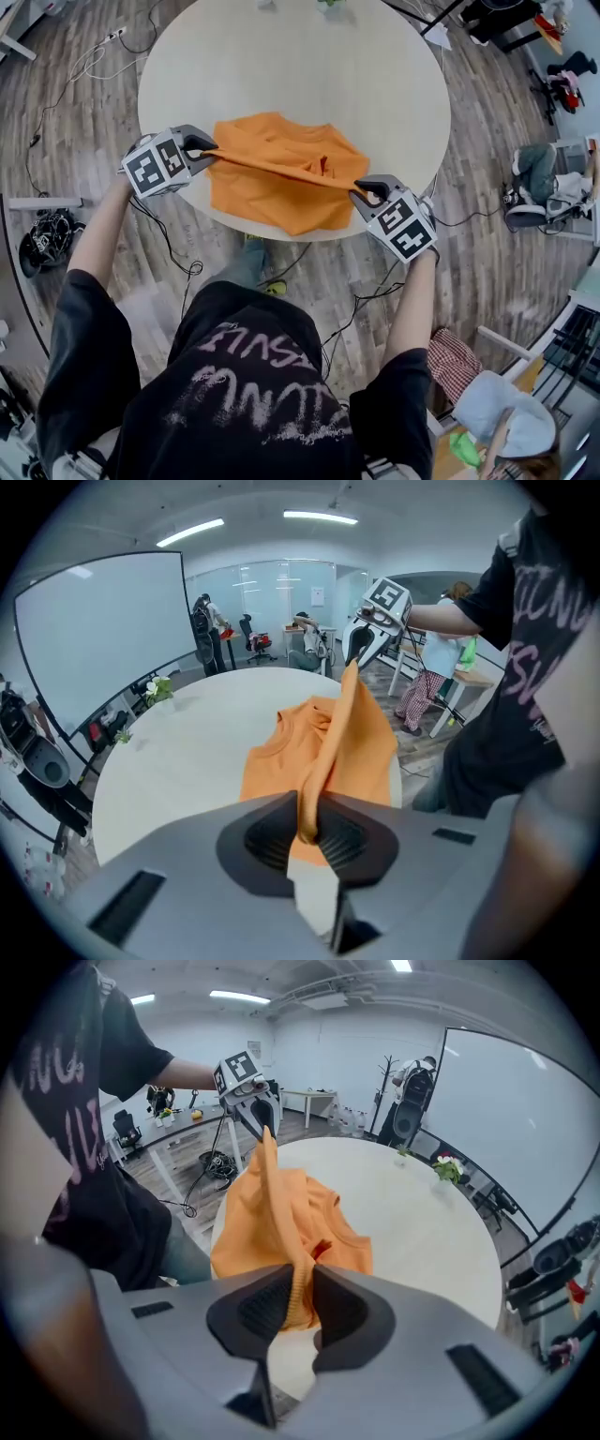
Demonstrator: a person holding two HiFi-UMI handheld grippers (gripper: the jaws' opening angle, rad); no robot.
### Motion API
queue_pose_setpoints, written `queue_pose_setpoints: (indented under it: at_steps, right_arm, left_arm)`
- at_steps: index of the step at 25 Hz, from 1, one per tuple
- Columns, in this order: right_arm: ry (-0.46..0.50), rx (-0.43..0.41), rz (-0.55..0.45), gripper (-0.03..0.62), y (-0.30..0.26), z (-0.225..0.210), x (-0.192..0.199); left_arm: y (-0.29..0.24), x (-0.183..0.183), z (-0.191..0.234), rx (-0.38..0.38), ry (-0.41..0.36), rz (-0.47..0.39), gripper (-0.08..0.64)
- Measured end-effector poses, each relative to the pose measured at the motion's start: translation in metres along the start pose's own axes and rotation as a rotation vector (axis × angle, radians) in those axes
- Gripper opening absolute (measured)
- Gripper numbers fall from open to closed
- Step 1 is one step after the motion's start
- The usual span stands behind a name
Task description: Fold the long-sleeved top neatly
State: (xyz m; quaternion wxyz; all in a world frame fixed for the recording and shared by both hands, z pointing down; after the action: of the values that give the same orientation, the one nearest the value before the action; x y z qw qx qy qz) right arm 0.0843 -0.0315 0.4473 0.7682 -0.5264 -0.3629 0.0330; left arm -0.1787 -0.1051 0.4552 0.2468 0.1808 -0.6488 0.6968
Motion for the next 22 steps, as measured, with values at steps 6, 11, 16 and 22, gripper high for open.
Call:
queue_pose_setpoints:
  at_steps: [6, 11, 16, 22]
  right_arm:
    - [-0.055, 0.002, 0.048, 0.069, -0.039, -0.036, 0.001]
    - [-0.106, 0.056, 0.073, 0.073, -0.070, -0.063, 0.007]
    - [-0.147, 0.138, 0.084, 0.074, -0.096, -0.085, 0.015]
    - [-0.141, 0.141, 0.022, 0.035, -0.096, -0.095, 0.004]
  left_arm:
    - [-0.029, 0.009, 0.050, 0.087, 0.065, 0.005, 0.054]
    - [-0.054, 0.012, 0.087, 0.119, 0.147, -0.030, 0.058]
    - [-0.076, 0.013, 0.116, 0.083, 0.161, -0.050, 0.058]
    - [-0.067, 0.003, 0.110, 0.222, 0.131, -0.105, 0.055]
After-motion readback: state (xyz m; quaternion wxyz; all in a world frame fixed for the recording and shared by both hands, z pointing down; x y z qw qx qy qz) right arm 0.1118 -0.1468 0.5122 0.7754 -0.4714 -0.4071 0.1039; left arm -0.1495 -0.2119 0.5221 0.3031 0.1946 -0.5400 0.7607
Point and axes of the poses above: the fingertips, and each gripper's own axes: y backward along the fingers, z to its left, x out of its underside, the point moved 1 cm from there along y, backward along the fingers, and after that the axes turned 8 degrees about x, right-handed, at the moved point
